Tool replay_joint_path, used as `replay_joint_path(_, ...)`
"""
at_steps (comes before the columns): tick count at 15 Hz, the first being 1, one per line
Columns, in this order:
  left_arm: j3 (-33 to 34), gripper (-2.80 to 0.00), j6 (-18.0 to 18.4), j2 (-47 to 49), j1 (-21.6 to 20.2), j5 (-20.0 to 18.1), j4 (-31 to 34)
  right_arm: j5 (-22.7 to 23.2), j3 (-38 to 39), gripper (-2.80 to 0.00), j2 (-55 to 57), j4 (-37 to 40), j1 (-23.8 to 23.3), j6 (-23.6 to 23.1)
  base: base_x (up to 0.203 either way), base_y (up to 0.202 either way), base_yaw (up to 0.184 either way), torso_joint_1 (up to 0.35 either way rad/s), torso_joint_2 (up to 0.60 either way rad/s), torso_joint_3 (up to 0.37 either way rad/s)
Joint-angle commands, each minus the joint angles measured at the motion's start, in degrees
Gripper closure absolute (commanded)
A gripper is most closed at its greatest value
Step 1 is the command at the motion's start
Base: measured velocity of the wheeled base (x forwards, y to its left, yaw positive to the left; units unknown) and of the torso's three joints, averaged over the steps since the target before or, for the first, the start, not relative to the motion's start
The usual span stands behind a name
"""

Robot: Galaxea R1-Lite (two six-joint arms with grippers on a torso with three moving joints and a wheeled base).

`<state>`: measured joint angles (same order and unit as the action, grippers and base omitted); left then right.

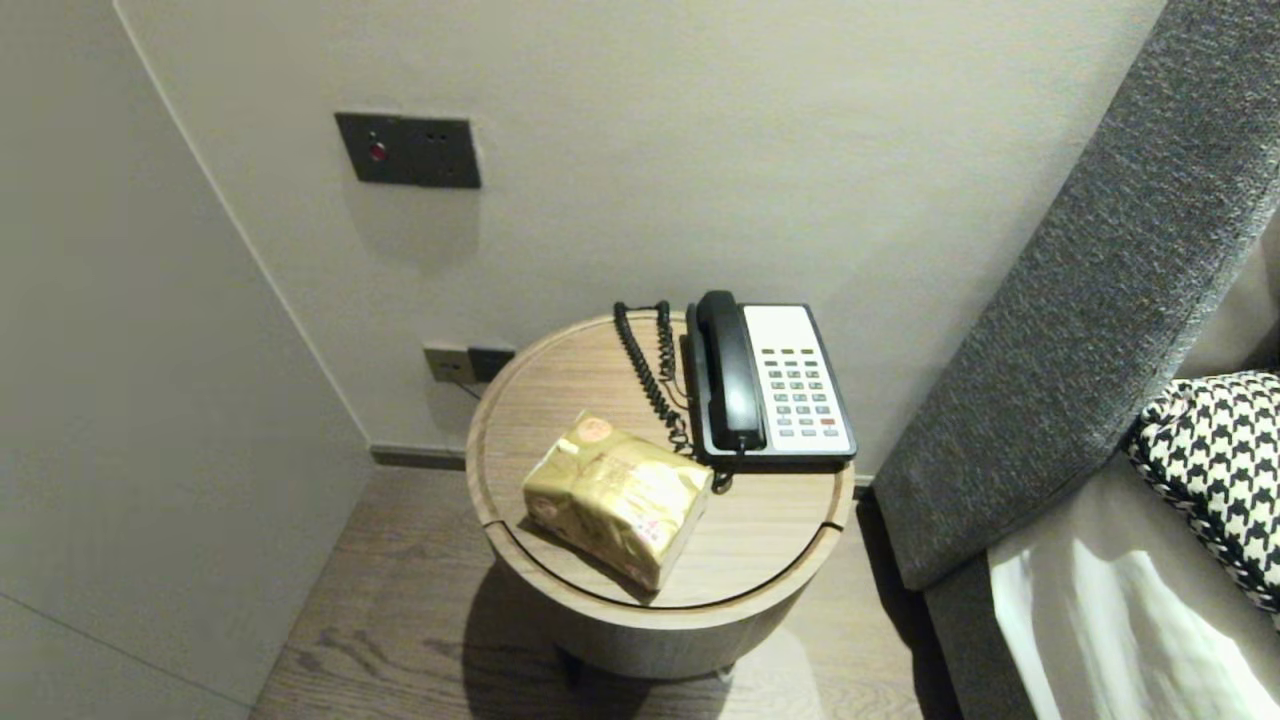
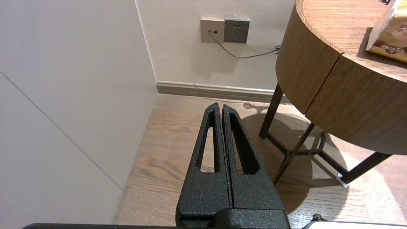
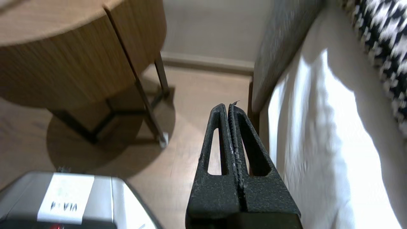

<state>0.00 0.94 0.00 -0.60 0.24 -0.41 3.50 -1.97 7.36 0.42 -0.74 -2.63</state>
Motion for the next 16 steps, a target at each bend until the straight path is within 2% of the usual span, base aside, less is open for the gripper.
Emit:
replay_joint_path(1, 0.0, 0.00, 0.0, -0.1, 0.0, 0.0, 0.0, 0.0, 0.1, 0.00, -3.5, 0.5, 0.2, -0.1, 0.000, 0.000, 0.000, 0.000, 0.00, 0.000)
replay_joint_path(5, 0.0, 0.00, 0.0, -0.2, -0.1, 0.0, 0.0, -2.1, 1.7, 0.00, -7.5, 0.0, 0.1, -0.7, 0.000, 0.000, 0.000, 0.000, 0.00, 0.000)
replay_joint_path(7, 0.0, 0.00, 0.0, -0.1, -0.1, 0.0, 0.0, -2.4, 3.6, 0.00, -7.5, -3.9, 0.1, -2.0, 0.000, 0.000, 0.000, 0.000, 0.00, 0.000)
replay_joint_path(8, 0.0, 0.00, 0.0, -0.1, -0.1, 0.0, 0.0, -2.8, 4.1, 0.00, -7.5, -6.3, 0.1, -1.6, 0.000, 0.000, 0.000, 0.000, 0.00, 0.000)
replay_joint_path(11, 0.0, 0.00, 0.0, -0.1, 0.0, 0.0, 0.0, -3.9, 4.3, 0.00, -7.5, -6.1, 0.1, -0.7, 0.000, 0.000, 0.000, 0.000, 0.00, 0.000)
replay_joint_path(13, 0.0, 0.00, 0.0, -0.1, -0.1, 0.0, 0.0, -4.5, 4.3, 0.00, -7.5, -6.1, 0.1, 3.2, 0.000, 0.000, 0.000, 0.000, 0.00, 0.000)
replay_joint_path(16, 0.0, 0.00, -0.1, -0.1, -0.1, 0.0, 0.0, -4.6, 4.3, 0.00, -7.5, -6.1, 0.1, 3.2, 0.000, 0.000, 0.000, 0.000, 0.00, 0.000)
